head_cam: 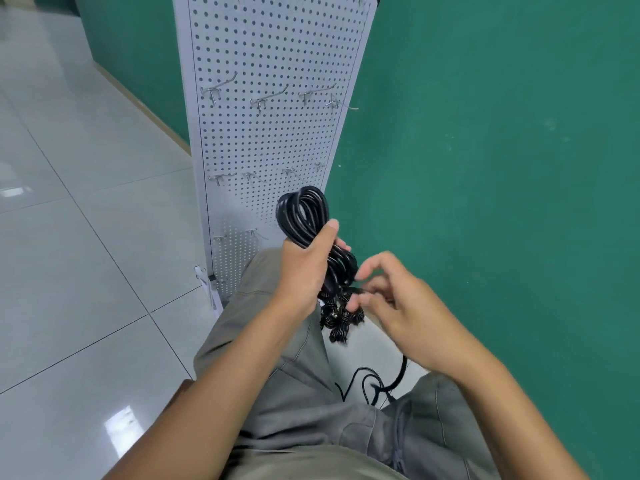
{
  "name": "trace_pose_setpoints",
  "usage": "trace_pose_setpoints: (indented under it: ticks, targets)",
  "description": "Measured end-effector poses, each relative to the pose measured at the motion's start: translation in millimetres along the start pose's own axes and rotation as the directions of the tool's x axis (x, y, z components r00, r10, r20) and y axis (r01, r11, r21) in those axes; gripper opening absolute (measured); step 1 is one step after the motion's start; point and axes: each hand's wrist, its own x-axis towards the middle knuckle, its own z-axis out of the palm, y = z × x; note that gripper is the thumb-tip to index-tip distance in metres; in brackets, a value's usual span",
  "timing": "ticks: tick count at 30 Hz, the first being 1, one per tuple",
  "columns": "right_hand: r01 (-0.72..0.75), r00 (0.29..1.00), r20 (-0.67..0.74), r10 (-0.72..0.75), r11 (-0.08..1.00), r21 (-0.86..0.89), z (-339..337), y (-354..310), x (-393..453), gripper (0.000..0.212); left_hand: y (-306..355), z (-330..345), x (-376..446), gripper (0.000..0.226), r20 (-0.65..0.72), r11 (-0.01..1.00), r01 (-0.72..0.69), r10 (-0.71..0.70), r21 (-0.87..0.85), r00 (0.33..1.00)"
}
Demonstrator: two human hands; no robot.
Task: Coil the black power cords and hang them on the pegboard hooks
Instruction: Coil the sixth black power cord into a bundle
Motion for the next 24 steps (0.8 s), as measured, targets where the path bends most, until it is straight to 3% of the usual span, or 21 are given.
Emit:
trace_pose_setpoints:
  ticks: [4, 6, 9, 12, 16, 19, 24]
  targets:
    - [0.003, 0.982, -0.188, -0.004, 1.000, -0.001, -19.9, 1.2, 7.5, 0.037, -2.2, 7.3, -9.1, 0.026, 0.208, 0.998, 0.065, -0.066, 0.013, 0.976]
    - [-0.013, 0.967, -0.255, 0.022, 0.999, 0.035, -26.7, 0.5, 10.0, 0.043, -5.6, 9.0, -10.4, 0.027, 0.292, 0.996, 0.030, -0.054, 0.086, 0.955]
    - [-0.021, 0.942, -0.336, 0.019, 1.000, -0.003, -31.5, 1.1, 10.8, 0.054, -7.7, 10.3, -13.5, 0.040, 0.415, 0.980, -0.007, -0.079, 0.201, 0.906]
    - [-0.033, 0.926, -0.376, 0.042, 0.999, 0.031, -36.5, 8.1, 11.5, 0.064, -2.8, 11.1, -22.6, 0.054, 0.510, 0.972, 0.103, -0.198, 0.209, 0.837]
    - [0.007, 0.953, -0.291, 0.081, 0.957, 0.289, -37.3, 15.1, 11.7, 0.067, 3.3, 10.2, -27.5, 0.069, 0.644, 0.954, 0.197, -0.299, 0.228, 0.704]
    - [0.061, 0.983, -0.177, 0.047, 0.829, 0.556, -35.0, 22.7, 10.4, 0.046, 1.0, 11.0, -28.7, 0.064, 0.707, 0.944, 0.300, -0.307, 0.140, 0.637]
    - [0.079, 0.994, -0.111, -0.012, 0.776, 0.626, -36.6, 40.9, 4.9, 0.027, -9.1, 6.4, -20.6, 0.070, 0.785, 0.946, 0.314, -0.251, 0.076, 0.566]
